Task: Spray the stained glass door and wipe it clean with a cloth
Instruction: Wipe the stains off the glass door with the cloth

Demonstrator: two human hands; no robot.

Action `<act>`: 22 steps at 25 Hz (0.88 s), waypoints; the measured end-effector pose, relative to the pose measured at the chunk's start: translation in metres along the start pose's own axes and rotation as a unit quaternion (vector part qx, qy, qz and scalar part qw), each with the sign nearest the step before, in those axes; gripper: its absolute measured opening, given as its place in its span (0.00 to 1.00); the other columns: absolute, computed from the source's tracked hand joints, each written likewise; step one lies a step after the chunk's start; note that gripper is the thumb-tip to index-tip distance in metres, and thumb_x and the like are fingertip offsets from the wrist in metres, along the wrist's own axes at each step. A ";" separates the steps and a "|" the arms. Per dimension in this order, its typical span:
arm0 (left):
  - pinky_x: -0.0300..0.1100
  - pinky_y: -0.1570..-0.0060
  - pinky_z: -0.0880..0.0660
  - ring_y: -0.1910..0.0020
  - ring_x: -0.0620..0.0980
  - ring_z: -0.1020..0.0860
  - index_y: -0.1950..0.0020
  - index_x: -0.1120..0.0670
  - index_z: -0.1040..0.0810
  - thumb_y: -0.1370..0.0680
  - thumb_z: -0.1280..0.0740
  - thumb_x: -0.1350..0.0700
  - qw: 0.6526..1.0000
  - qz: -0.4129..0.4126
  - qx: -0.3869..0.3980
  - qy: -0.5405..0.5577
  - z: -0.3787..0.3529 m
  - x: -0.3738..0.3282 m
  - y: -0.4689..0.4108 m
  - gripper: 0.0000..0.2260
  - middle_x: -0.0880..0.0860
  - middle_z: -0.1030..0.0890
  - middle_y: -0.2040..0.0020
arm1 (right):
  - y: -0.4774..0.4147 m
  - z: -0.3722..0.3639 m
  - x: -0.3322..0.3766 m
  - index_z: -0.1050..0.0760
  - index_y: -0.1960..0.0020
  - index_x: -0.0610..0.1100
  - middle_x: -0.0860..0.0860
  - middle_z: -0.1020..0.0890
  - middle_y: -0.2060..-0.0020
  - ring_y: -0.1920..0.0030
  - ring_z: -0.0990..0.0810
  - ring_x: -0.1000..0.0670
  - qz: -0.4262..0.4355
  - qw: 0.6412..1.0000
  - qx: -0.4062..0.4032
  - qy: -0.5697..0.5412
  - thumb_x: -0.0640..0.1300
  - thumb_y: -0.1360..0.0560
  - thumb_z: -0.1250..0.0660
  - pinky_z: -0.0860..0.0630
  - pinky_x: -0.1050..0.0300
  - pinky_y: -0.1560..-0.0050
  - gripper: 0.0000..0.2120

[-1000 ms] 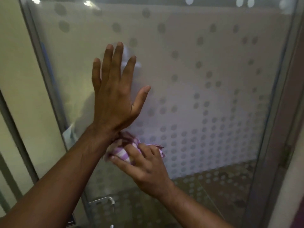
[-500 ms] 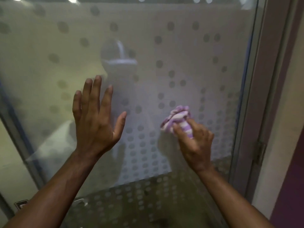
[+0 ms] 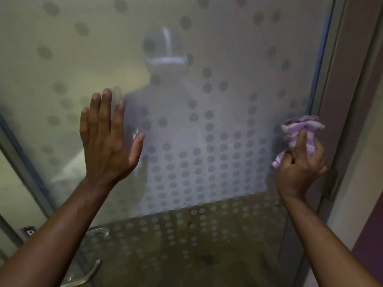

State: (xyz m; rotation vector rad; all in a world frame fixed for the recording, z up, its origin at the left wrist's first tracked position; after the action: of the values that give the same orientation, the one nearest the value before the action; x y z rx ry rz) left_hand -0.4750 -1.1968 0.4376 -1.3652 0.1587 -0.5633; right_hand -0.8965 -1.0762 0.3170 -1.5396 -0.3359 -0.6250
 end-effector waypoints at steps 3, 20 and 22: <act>0.66 0.16 0.45 0.14 0.69 0.42 0.14 0.61 0.40 0.15 0.36 0.44 1.000 0.005 -0.008 -0.012 -0.001 -0.001 0.001 0.35 0.68 0.40 0.14 | 0.025 -0.002 -0.007 0.28 0.23 0.52 0.36 0.25 0.29 0.33 0.24 0.35 -0.019 1.000 0.009 -0.012 0.38 0.24 0.33 0.30 0.39 0.36 0.30; 0.68 0.17 0.44 0.16 0.71 0.40 0.16 0.62 0.36 0.14 0.40 0.41 0.999 -0.013 0.006 0.035 -0.002 0.002 0.000 0.34 0.69 0.37 0.16 | 0.171 -0.016 0.119 0.29 0.24 0.46 0.33 0.28 0.30 0.34 0.28 0.31 -0.021 0.992 0.043 -0.116 0.34 0.22 0.35 0.31 0.37 0.30 0.27; 0.68 0.16 0.44 0.16 0.71 0.39 0.16 0.62 0.36 0.14 0.41 0.40 0.998 -0.022 0.006 0.052 -0.002 0.003 0.000 0.34 0.68 0.37 0.16 | 0.192 -0.015 0.145 0.30 0.24 0.47 0.36 0.30 0.29 0.33 0.29 0.30 0.005 0.989 0.072 -0.129 0.36 0.23 0.35 0.32 0.35 0.30 0.28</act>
State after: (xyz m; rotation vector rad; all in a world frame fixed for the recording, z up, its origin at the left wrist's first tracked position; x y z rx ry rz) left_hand -0.4734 -1.1993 0.4374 -1.3317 0.2095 -0.6727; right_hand -0.6742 -1.1300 0.2427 -1.4836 -0.5578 -0.3843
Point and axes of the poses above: each hand's wrist, its own y-axis away from the middle knuckle, its own z-axis out of the back of the hand, x = y × z, the point moved 2 cm from there along -y, towards the middle knuckle
